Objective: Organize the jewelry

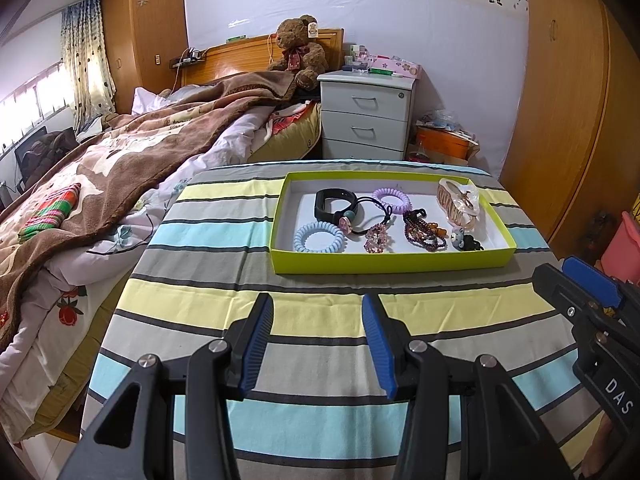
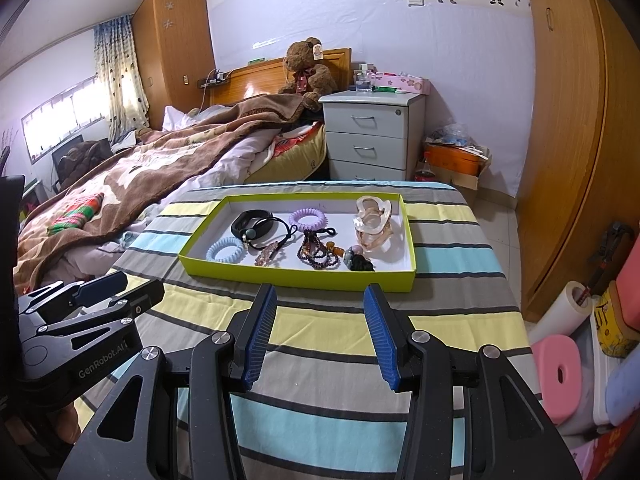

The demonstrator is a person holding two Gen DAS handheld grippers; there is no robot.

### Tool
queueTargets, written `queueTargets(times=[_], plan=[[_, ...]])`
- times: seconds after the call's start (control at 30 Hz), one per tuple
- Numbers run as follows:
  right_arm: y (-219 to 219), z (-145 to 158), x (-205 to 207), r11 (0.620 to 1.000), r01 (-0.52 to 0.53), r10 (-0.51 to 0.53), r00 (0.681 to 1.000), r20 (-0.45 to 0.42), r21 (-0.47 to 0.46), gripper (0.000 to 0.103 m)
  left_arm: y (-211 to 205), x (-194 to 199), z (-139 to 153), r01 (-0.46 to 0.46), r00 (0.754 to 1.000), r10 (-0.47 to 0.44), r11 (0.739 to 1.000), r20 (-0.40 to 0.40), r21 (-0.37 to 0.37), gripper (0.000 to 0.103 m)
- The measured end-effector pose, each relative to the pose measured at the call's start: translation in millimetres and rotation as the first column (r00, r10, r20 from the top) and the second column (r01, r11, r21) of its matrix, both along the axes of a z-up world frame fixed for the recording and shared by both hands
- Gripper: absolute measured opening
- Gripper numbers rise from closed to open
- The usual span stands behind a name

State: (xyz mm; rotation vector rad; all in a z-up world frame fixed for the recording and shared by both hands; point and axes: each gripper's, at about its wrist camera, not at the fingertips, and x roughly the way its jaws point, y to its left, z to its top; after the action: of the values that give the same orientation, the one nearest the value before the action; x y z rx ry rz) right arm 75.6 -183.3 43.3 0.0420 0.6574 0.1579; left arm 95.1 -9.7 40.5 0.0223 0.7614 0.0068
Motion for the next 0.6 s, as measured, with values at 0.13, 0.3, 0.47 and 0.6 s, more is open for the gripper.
queueTargets(times=[0.13, 0.3, 0.47, 0.6], plan=[[0.0, -0.1, -0.1, 1.0, 0.0, 0.0, 1.0, 0.001, 0.0, 0.046, -0.8, -0.1, 0.1, 0.001, 1.0, -0.001, 1.0, 0.0, 0.002, 0.048], [0.0, -0.3, -0.1, 1.0, 0.0, 0.0, 1.0, 0.001, 0.001, 0.046, -1.3, 0.7, -0.4, 0.001, 1.0, -0.001, 1.0, -0.001, 0.002, 0.048], [0.4, 0.4, -0.2, 1.0, -0.001, 0.001, 1.0, 0.001, 0.002, 0.046, -1.4, 0.7, -0.1, 0.0, 1.0, 0.0, 1.0, -0.002, 0.0, 0.048], [1.3, 1.1, -0.1, 1.0, -0.001, 0.001, 1.0, 0.003, 0.002, 0.046, -1.8, 0.9, -0.3, -0.002, 1.0, 0.002, 1.0, -0.001, 0.001, 0.048]])
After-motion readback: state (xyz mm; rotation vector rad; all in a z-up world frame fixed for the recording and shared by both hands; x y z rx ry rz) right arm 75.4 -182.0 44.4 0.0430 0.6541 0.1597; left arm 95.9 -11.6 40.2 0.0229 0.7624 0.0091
